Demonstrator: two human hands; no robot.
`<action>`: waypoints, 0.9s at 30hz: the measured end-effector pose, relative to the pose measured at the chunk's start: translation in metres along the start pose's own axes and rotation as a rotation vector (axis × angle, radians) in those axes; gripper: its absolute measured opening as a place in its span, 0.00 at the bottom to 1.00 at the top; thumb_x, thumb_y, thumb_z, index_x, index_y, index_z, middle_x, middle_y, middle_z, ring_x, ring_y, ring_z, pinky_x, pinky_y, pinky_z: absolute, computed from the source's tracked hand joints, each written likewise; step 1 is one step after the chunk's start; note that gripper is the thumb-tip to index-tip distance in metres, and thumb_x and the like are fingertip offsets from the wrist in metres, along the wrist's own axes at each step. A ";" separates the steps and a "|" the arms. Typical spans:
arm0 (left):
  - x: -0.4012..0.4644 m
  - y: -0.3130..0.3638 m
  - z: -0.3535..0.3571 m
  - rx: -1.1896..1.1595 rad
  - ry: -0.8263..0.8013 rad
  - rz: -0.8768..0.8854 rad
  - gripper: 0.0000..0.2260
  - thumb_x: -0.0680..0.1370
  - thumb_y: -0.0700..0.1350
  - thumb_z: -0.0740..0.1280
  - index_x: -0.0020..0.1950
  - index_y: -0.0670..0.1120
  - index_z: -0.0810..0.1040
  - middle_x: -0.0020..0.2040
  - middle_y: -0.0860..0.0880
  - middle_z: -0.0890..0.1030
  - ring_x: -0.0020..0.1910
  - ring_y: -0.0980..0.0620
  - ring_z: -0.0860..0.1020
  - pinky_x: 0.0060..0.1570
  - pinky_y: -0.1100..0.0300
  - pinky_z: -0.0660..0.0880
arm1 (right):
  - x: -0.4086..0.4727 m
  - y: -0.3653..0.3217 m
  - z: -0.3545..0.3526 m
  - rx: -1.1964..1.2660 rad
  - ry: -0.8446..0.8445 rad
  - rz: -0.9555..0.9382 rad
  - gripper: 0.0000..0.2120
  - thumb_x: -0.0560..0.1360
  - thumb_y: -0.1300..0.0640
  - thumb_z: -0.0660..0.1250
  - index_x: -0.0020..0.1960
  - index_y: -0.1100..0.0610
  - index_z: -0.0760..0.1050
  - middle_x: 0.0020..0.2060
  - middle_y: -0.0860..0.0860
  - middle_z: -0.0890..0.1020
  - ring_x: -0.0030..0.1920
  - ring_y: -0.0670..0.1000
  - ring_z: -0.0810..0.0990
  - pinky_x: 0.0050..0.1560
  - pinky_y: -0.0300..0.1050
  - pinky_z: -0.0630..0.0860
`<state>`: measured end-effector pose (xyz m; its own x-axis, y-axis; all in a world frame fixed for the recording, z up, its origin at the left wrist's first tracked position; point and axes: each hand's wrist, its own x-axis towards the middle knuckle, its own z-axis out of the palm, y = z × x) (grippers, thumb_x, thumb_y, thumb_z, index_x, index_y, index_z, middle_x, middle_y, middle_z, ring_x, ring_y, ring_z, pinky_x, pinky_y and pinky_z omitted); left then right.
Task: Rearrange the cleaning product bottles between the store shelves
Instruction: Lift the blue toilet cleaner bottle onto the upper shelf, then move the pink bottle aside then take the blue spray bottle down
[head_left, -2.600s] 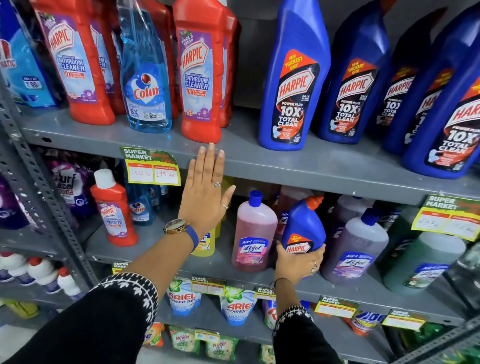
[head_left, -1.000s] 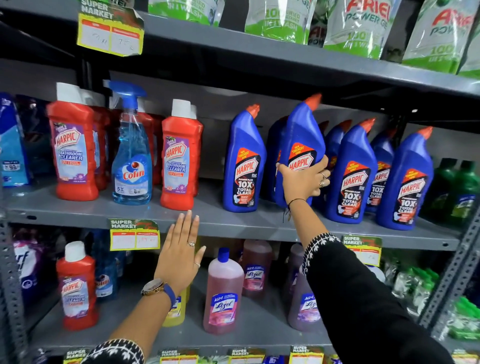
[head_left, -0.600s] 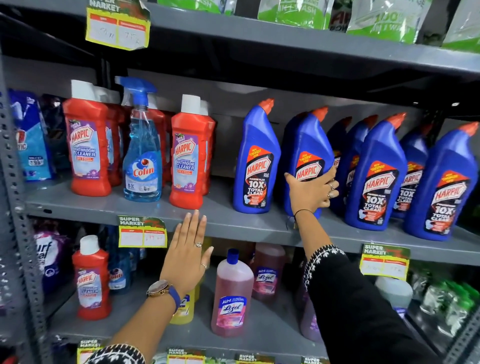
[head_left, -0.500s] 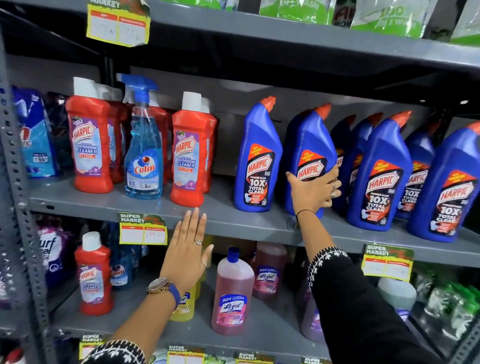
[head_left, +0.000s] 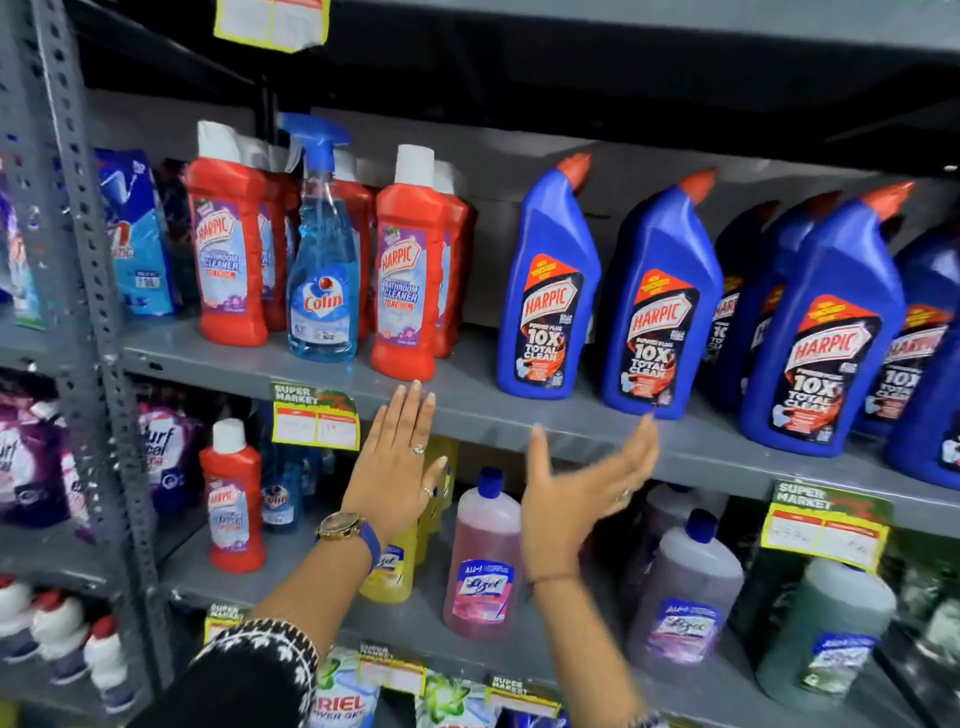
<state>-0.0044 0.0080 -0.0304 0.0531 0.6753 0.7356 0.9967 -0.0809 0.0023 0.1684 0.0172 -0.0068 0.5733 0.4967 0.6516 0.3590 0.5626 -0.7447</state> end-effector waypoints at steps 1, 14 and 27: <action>0.000 0.000 0.000 -0.006 0.001 -0.004 0.37 0.76 0.48 0.68 0.75 0.38 0.48 0.75 0.40 0.50 0.75 0.43 0.48 0.72 0.49 0.48 | -0.026 0.009 -0.003 -0.010 -0.044 0.022 0.47 0.64 0.44 0.73 0.75 0.50 0.51 0.74 0.53 0.58 0.74 0.47 0.53 0.68 0.53 0.54; -0.001 0.001 0.003 0.050 0.056 0.007 0.39 0.75 0.47 0.70 0.74 0.38 0.47 0.74 0.39 0.51 0.73 0.40 0.50 0.69 0.41 0.51 | -0.113 0.097 0.064 -0.348 -0.451 0.537 0.60 0.55 0.44 0.80 0.75 0.46 0.46 0.76 0.59 0.49 0.75 0.61 0.49 0.67 0.73 0.51; -0.003 -0.002 0.008 0.054 0.057 -0.009 0.37 0.77 0.49 0.65 0.75 0.41 0.44 0.75 0.40 0.49 0.74 0.42 0.48 0.71 0.45 0.50 | -0.080 0.131 0.041 -0.410 -0.314 0.430 0.48 0.54 0.52 0.80 0.68 0.53 0.61 0.66 0.65 0.65 0.65 0.68 0.65 0.65 0.67 0.63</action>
<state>-0.0056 0.0124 -0.0378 0.0417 0.6332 0.7728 0.9991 -0.0340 -0.0260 0.1395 0.0782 -0.1500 0.5087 0.8241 0.2493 0.4323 0.0059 -0.9017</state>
